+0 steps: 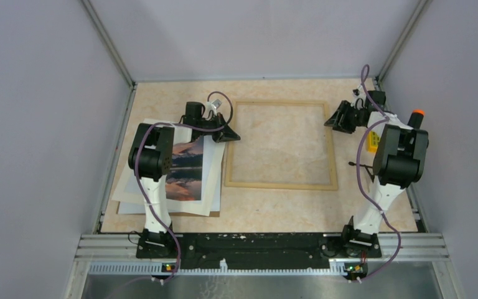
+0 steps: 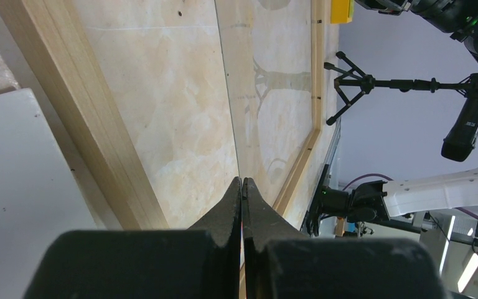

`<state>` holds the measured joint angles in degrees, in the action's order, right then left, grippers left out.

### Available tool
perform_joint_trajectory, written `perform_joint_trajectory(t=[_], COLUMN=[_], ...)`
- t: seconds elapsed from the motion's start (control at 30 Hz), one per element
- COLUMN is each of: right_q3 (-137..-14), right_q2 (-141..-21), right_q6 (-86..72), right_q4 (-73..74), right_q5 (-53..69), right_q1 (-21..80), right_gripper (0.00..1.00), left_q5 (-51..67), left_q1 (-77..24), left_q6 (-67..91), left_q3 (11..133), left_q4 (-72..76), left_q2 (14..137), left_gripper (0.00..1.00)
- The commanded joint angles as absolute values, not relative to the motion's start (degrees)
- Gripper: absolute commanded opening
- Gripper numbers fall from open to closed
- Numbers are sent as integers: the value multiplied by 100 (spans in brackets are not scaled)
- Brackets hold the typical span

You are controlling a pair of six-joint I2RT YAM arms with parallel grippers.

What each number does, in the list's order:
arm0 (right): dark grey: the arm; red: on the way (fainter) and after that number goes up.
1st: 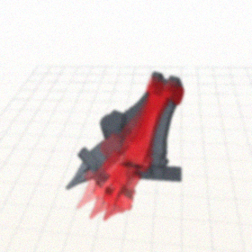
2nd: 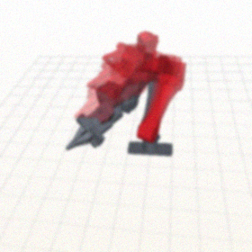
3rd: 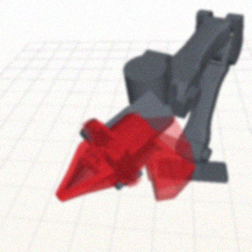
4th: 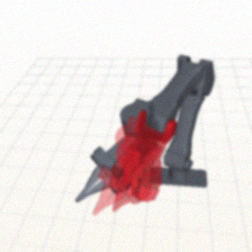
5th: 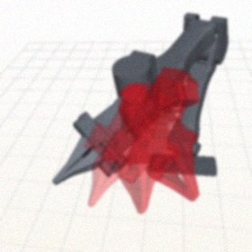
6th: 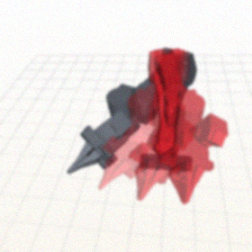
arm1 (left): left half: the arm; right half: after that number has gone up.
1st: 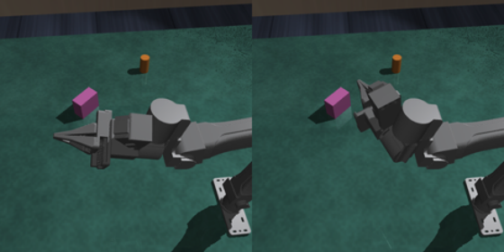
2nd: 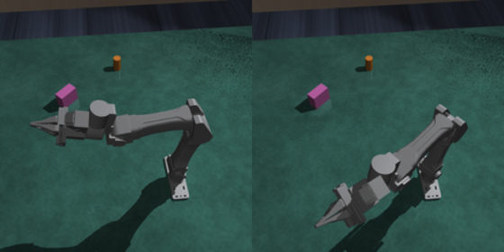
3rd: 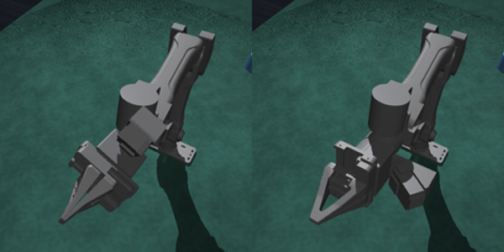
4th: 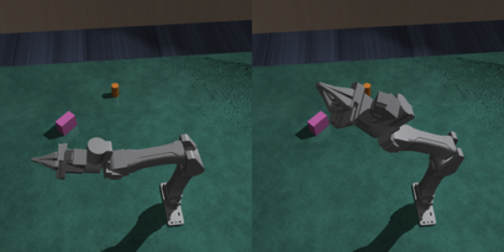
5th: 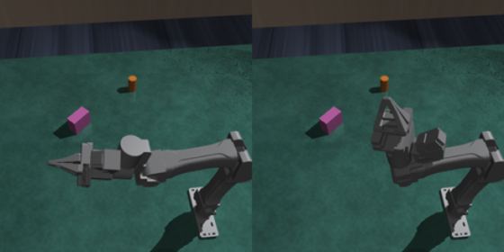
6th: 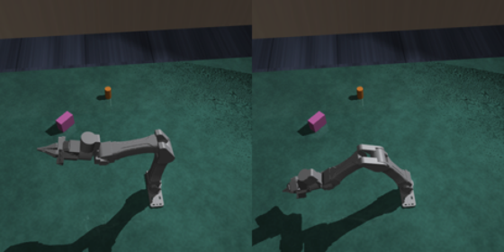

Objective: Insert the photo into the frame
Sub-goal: Place the photo frame item in the photo frame.

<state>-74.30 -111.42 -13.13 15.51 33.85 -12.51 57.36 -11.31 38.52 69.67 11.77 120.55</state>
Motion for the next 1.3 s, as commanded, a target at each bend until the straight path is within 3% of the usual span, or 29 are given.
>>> perform_joint_trajectory(t=[0.0, 0.17, 0.5, 1.27], right_q3=[-7486, -7561, -7819, -7860], right_q2=[-10879, -11023, -11475, -11494], right_q6=[-1311, -1353, -1306, -1246], right_q4=[1464, 1594, 1806, 1854], right_q5=[3086, 2613, 2624, 2609], right_q1=[-1275, -1250, -1102, -1028], right_gripper=[49, 47, 26, 28], left_q5=[5790, 5784, 5742, 5265], left_q1=[-1160, -1203, -1213, -1226], left_q6=[3712, 3703, 3703, 3014], left_q3=[7180, 7230, 7299, 7608], left_q4=[1230, 1216, 1150, -114], left_q2=[12104, 12128, 12189, 12127], left_gripper=[0, 0, 0, 0])
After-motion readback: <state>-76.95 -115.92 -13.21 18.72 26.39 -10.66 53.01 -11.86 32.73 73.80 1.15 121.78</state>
